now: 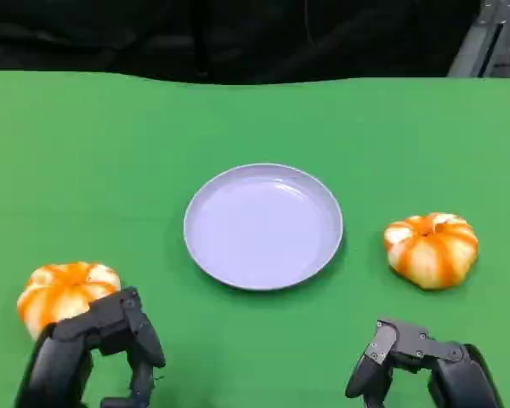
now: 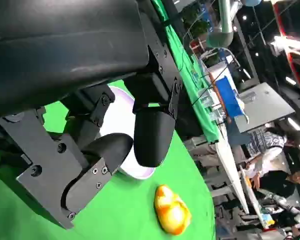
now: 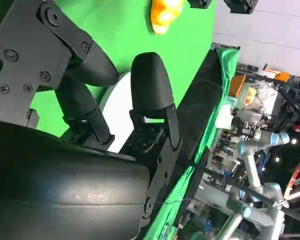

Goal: Grasp the bread from the table and place it into the plate.

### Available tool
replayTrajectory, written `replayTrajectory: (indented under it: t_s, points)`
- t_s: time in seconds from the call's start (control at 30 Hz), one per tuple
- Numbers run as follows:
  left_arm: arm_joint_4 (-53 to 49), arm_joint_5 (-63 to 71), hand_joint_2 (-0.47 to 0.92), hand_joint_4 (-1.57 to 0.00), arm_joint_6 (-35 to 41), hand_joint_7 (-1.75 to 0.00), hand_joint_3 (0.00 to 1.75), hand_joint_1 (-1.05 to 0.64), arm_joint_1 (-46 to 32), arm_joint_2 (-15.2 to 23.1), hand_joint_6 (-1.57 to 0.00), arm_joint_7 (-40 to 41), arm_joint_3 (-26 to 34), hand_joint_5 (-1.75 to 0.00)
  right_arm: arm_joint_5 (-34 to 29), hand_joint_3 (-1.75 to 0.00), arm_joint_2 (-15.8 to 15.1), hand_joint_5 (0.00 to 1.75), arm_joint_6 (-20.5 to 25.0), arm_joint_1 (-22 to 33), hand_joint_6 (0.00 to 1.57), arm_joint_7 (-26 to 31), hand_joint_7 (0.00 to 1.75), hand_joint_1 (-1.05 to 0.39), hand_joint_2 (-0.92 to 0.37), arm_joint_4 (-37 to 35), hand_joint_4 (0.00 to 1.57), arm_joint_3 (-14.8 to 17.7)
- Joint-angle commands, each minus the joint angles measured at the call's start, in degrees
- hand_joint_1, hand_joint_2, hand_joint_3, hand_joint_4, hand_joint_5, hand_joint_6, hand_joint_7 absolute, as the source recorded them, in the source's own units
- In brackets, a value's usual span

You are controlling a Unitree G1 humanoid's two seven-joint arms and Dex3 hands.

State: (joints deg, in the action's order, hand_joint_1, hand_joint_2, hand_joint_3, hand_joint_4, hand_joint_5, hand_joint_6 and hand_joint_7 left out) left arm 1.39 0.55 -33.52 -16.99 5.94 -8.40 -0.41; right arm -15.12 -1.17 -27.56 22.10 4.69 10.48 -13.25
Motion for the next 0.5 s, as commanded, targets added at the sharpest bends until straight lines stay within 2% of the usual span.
replayTrajectory:
  t_s: [0.03, 0.4, 0.5]
  points:
    - [-0.1, -0.1, 0.21, -0.89, -0.8, -1.64, 1.67, -0.14, 0.4, 0.6, -0.81, 0.0, 0.6, -1.75, 0.0, -1.75, -0.2, 1.67, 0.1, 0.2, 0.92, 0.1, 1.37, -0.03, -0.03, 0.6, 0.9, 0.3]
    - [0.5, -0.2, 0.22, -0.89, 0.0, -1.63, 1.67, -0.14, 0.1, 0.7, -0.81, 0.0, 0.7, -1.75, 0.1, -1.75, -0.2, 1.67, 0.1, 0.3, 0.93, 0.0, 1.37, -0.02, -0.03, 0.7, 0.91, 0.2]
    - [0.2, -0.1, 0.23, -0.85, -0.6, -1.56, 1.66, -0.14, 0.3, 0.4, -0.79, 0.5, 1.0, -1.74, 0.3, -1.75, -0.2, 1.68, 0.1, 0.5, 0.92, 0.0, 1.37, -0.03, -0.03, 0.7, 0.91, 0.1]
